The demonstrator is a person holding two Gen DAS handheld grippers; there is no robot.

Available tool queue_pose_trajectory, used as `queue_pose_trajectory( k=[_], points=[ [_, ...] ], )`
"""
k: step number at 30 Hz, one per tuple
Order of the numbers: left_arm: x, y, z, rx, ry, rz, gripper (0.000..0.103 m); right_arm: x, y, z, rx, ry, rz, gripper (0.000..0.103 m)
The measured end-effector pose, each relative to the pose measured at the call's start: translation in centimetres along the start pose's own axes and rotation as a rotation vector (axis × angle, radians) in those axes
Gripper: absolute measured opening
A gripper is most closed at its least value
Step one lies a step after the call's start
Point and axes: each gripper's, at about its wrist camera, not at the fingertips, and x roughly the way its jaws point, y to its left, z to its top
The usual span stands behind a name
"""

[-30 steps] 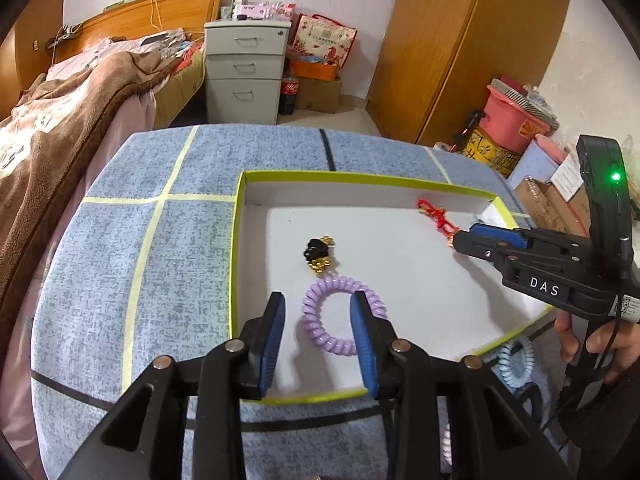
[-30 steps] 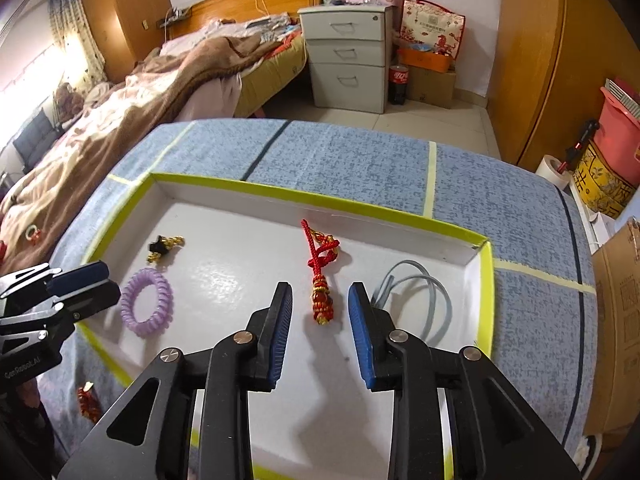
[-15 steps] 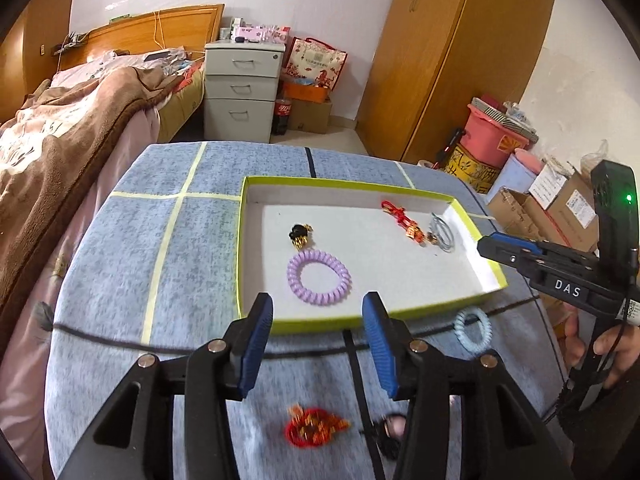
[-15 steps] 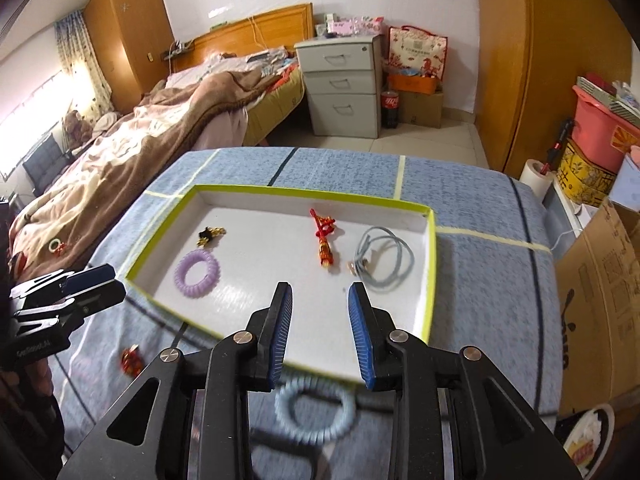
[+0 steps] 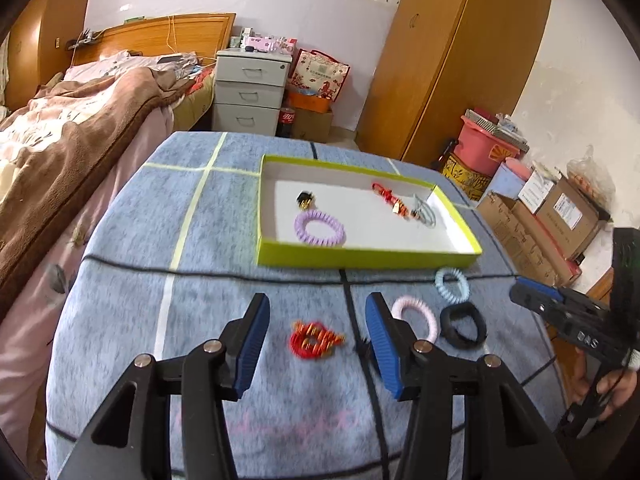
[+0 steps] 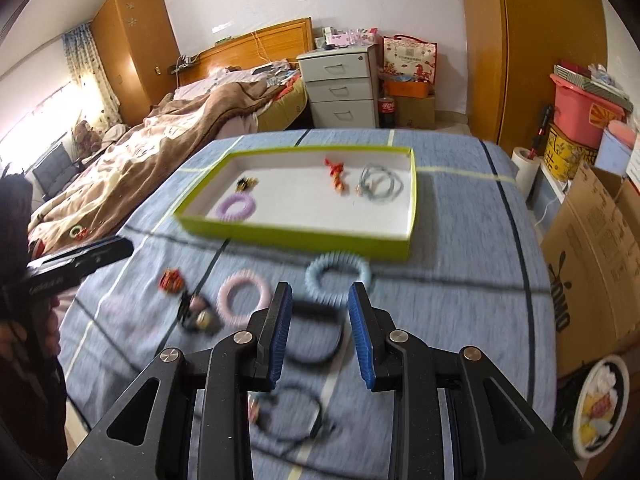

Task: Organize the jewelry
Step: 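Reach right gripper to black hair tie with pink charm and close on it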

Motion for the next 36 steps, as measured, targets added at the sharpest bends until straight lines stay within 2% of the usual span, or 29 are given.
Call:
queue_pose_trajectory(
  k=[7,10,18,23,29,31,36],
  points=[
    [-1.0,0.2,-1.7,0.005,-0.021,0.011,0.052,-0.6,2.2,-4.0,-0.018,0.013,0.033,0.032],
    [-1.0,0.5,-2.4,-0.006,-0.014,-0.011,0.054,0.1,3.1,-5.3,-0.025,0.034,0.041,0.047],
    [-1.2,1.7,-4.2,-0.034,0.008,-0.010,0.054,1.4,4.7,-6.8,-0.054,0.078,0.031,0.047],
    [-1.3,2.2,-4.8,-0.039,0.011,-0.008,0.054,2.2,5.5,-7.1,-0.095,0.104,-0.021,0.047],
    [-1.2,2.6,-5.0,-0.032,0.020,-0.012,0.054,2.4,6.2,-7.3,-0.120,0.094,-0.080,0.047],
    [-1.0,2.7,-5.0,-0.033,0.024,-0.020,0.054,2.3,6.1,-7.4,-0.112,0.087,-0.081,0.046],
    [-0.3,2.3,-4.8,-0.019,0.044,-0.025,0.054,2.1,6.1,-7.5,-0.120,0.075,-0.110,0.029]
  ],
)
